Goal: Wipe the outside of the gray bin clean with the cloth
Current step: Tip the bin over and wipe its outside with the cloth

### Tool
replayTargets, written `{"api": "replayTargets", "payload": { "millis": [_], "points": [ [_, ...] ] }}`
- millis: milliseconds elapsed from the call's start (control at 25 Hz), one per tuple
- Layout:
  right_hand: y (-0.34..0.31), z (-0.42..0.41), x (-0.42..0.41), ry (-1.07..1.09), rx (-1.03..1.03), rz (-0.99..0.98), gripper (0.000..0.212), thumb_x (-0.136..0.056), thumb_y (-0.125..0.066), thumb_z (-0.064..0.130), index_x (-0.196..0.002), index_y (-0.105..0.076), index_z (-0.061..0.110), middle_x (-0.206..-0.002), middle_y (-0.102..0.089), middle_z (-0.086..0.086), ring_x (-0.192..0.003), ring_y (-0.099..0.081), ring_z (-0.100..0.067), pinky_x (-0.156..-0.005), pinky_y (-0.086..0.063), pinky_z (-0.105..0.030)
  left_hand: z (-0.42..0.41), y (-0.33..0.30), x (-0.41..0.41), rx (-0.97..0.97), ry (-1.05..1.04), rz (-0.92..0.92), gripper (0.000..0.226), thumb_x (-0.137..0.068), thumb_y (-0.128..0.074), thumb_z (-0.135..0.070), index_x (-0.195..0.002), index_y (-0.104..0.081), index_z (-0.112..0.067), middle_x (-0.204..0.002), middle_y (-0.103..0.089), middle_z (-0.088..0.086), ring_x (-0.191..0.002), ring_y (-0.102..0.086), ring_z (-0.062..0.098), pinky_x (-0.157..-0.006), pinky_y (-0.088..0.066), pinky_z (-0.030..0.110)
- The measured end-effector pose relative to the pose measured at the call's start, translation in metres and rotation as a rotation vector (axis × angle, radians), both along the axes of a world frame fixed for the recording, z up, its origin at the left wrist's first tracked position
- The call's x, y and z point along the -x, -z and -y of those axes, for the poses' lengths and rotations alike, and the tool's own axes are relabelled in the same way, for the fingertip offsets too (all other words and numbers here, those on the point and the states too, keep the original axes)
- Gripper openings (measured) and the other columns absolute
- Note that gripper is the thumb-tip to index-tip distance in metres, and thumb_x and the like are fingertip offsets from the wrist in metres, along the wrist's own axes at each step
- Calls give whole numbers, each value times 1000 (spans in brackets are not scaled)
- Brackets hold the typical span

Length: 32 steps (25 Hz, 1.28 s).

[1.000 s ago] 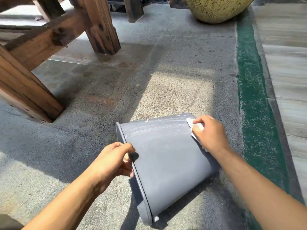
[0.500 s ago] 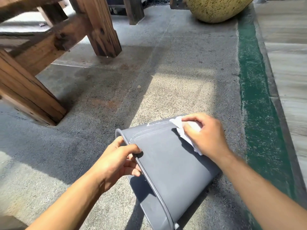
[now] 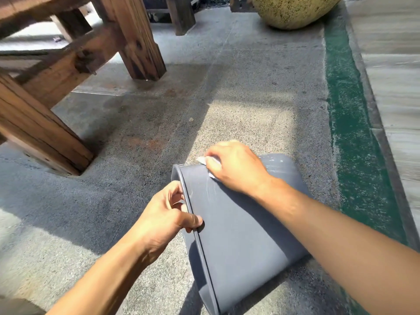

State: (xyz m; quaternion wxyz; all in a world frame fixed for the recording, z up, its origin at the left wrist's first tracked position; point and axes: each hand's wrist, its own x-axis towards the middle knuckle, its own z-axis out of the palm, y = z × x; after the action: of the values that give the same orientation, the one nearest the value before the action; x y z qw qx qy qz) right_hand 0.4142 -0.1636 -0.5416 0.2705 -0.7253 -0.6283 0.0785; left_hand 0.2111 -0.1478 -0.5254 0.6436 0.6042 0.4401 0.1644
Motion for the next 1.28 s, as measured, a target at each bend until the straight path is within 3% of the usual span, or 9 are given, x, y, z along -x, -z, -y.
{"api": "replayTargets", "payload": {
  "millis": [160,320,520,600,680,800,920,1040,1280],
  "points": [
    [16,38,-68,363,129,8,29,-92,-53,38,-94,-75,19,-98,-74,-4,-92,-65,-32,-72,-47,-36,-2,3,10,-74,25,-34,51,-48,-69,9,-98,-62,2,-97,-60,43,-71,-51,28,-52,-42,30],
    [56,91,-100,757,116,-177,27,-92,-53,27,-92,-76,13,-96,-75,-17,-86,-65,-40,-75,-54,-41,-5,7,16,1,39,28,54,-48,-68,11,-101,-63,5,-107,-60,45,-84,-55,35,-67,-40,42],
    [73,119,-97,986,-12,-363,24,-93,-55,22,-95,-78,14,-99,-77,-14,-84,-64,-34,-72,-46,-29,-7,11,19,71,63,93,60,-55,-70,13,-111,-73,-9,-125,-70,25,-116,-61,49,-92,-40,61],
    [58,112,-87,910,-171,-304,23,-96,-56,21,-101,-78,14,-102,-77,-10,-87,-66,-28,-72,-42,-17,-7,10,18,63,69,104,64,-57,-70,14,-116,-73,-10,-127,-72,18,-127,-54,53,-105,-34,72],
    [31,99,-59,685,-291,-283,18,-95,-62,16,-103,-78,13,-101,-75,-4,-85,-66,-18,-73,-43,-7,-5,8,16,71,64,125,67,-57,-69,15,-118,-73,-12,-127,-73,16,-128,-56,50,-108,-32,70],
    [4,85,2,231,-419,-287,13,-88,-73,9,-99,-79,10,-99,-74,-2,-90,-67,-16,-85,-52,-28,-2,3,9,81,82,152,68,-58,-68,16,-119,-73,-13,-126,-73,14,-116,-60,41,-98,-39,57],
    [5,76,53,-54,-426,-184,18,-93,-68,13,-108,-75,7,-110,-71,-8,-101,-64,-24,-93,-52,-39,2,-3,2,107,137,206,72,-62,-68,19,-128,-68,-11,-131,-64,28,-105,-41,34,-86,-30,52],
    [4,59,54,42,-316,-76,27,-96,-56,25,-114,-73,13,-118,-68,-3,-104,-59,-27,-85,-55,-48,2,-6,2,107,150,205,66,-62,-69,17,-124,-69,-7,-118,-65,31,-101,-36,35,-84,-31,49],
    [33,69,-43,431,-82,19,35,-94,-47,39,-90,-75,19,-91,-74,-6,-80,-55,-30,-73,-47,-37,0,-4,5,147,94,185,64,-59,-65,16,-116,-74,-11,-129,-69,26,-108,-56,37,-89,-35,53]
  ]
}}
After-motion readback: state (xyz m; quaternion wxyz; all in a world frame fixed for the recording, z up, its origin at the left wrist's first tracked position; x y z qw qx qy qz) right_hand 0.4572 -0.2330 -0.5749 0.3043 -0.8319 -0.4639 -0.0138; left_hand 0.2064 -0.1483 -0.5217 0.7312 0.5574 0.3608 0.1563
